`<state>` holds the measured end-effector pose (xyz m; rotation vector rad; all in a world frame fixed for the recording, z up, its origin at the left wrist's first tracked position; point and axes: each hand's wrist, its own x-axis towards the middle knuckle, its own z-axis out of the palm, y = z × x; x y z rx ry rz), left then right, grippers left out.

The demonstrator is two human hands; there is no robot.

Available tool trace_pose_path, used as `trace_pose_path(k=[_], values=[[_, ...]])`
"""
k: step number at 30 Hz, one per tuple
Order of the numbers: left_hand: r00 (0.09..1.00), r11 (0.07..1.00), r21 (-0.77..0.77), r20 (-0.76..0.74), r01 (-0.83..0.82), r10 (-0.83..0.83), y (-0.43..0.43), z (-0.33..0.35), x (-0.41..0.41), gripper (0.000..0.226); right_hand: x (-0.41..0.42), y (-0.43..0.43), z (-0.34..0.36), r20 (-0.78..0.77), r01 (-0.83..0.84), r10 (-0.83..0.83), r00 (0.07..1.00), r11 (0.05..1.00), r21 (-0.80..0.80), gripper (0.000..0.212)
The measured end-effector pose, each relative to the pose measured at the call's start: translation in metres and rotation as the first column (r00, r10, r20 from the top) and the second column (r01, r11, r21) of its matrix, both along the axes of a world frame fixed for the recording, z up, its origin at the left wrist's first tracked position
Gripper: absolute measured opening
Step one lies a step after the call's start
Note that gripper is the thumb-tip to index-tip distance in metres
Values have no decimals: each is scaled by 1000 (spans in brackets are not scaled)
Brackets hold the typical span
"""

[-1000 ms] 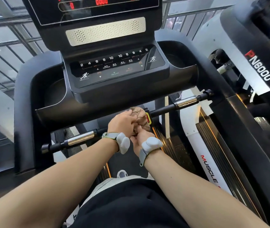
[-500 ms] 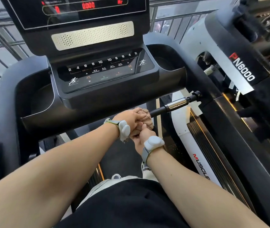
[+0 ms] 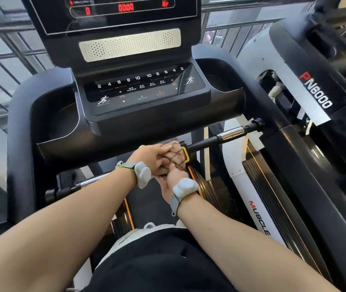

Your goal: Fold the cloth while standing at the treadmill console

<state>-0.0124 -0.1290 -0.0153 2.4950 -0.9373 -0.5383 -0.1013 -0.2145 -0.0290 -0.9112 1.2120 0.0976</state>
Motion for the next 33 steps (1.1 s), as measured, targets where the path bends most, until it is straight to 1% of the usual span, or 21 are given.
trace_pose_path(k=[4, 5, 7, 10, 12, 15, 16, 18, 20, 21, 22, 24, 25, 26, 27, 28, 29, 30, 31, 32, 33], values=[[999, 997, 74, 48, 15, -19, -11, 6, 0, 52, -2, -12, 3, 57, 1, -4, 998, 999, 45, 44], [999, 997, 79, 41, 25, -28, -15, 6, 1, 51, -2, -19, 2, 61, -5, 4, 998, 1000, 14, 44], [998, 995, 86, 36, 46, -49, -23, 4, 1, 51, -1, -34, 0, 38, 34, -33, 999, 999, -35, 41], [1000, 996, 90, -8, 26, -25, -35, 5, 3, 54, 5, -50, -2, -18, 118, -118, 993, 993, 26, 35], [1000, 995, 101, -26, -6, 9, -46, 1, 7, 60, 10, -58, -7, -29, 105, -104, 994, 993, 54, 36], [997, 986, 164, -60, -33, 44, -55, 0, 18, 65, 17, -60, -12, -32, 37, -34, 999, 994, 103, 39], [996, 982, 187, -77, -31, 46, -61, 4, 20, 63, 19, -64, -15, -15, 1, 1, 1000, 990, 141, 41], [994, 974, 227, -100, -9, 33, -68, 13, 24, 60, 22, -70, -19, 10, -33, 32, 999, 988, 154, 41], [995, 973, 230, -95, -13, 36, -80, 18, 30, 50, 22, -83, -20, 50, -102, 96, 994, 984, 143, 40], [994, 978, 204, -89, -40, 60, -87, 18, 32, 40, 19, -90, -16, 55, -144, 139, 989, 983, 110, 41], [992, 982, 174, -86, -77, 93, -97, 18, 33, 31, 18, -101, -22, 78, -163, 154, 985, 978, 128, 42], [991, 984, 153, -78, -97, 109, -110, 17, 29, 25, 19, -115, -27, 10, -223, 223, 975, 971, 82, 46], [990, 983, 151, -78, -102, 114, -121, 18, 27, 24, 27, -124, -27, -98, -363, 359, 928, 931, -25, 49], [985, 983, 137, -100, -123, 138, -133, 18, 25, 22, 29, -138, -27, -204, -527, 491, 847, 826, -200, 53], [973, 981, 108, -146, -161, 176, -135, 18, 23, 20, 31, -142, -22, -265, -611, 550, 792, 727, -314, 54], [967, 977, 118, -162, -178, 196, -139, 16, 24, 19, 35, -149, -20, -326, -668, 583, 744, 662, -340, 54], [968, 970, 177, -157, -165, 194, -144, 13, 26, 24, 37, -156, -18, -347, -670, 575, 741, 669, -321, 54], [978, 953, 278, -128, -123, 164, -141, 12, 28, 29, 37, -156, -21, -319, -662, 583, 747, 695, -279, 56], [979, 924, 370, -133, -96, 156, -141, 10, 30, 31, 34, -156, -22, -286, -614, 552, 783, 760, -213, 59], [978, 900, 431, -147, -72, 149, -142, 7, 32, 31, 36, -155, -30, -198, -538, 512, 836, 834, -118, 62], [976, 883, 467, -164, -53, 146, -146, 6, 35, 29, 35, -153, -32, -88, -402, 400, 912, 916, 2, 64]])
